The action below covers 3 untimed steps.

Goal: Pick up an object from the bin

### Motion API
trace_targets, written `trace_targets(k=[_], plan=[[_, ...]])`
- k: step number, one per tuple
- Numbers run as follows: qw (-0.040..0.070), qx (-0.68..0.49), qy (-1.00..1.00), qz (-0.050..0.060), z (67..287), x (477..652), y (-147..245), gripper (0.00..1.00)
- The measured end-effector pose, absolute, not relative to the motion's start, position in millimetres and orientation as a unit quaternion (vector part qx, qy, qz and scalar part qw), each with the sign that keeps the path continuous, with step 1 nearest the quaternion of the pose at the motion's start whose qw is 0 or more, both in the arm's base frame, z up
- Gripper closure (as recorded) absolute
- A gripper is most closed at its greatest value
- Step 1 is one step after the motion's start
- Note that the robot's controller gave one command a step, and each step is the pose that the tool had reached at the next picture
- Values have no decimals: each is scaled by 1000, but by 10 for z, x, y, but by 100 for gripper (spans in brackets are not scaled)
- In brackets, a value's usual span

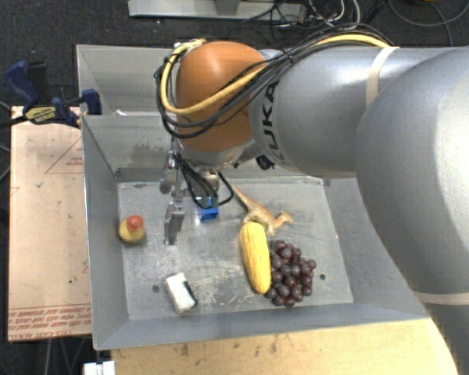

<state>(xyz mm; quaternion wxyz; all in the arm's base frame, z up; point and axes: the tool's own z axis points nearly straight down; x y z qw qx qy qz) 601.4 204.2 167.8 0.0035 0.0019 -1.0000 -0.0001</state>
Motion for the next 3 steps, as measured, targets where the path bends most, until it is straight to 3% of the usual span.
trace_targets(k=[1, 2, 3], plan=[[0, 0, -1000, -1, 1729, 6031, 2035, 0], [-4, 26, -1000, -2, 1375, 6107, 1633, 0], [-1, -8, -1000, 2, 991, 5985, 1374, 0]])
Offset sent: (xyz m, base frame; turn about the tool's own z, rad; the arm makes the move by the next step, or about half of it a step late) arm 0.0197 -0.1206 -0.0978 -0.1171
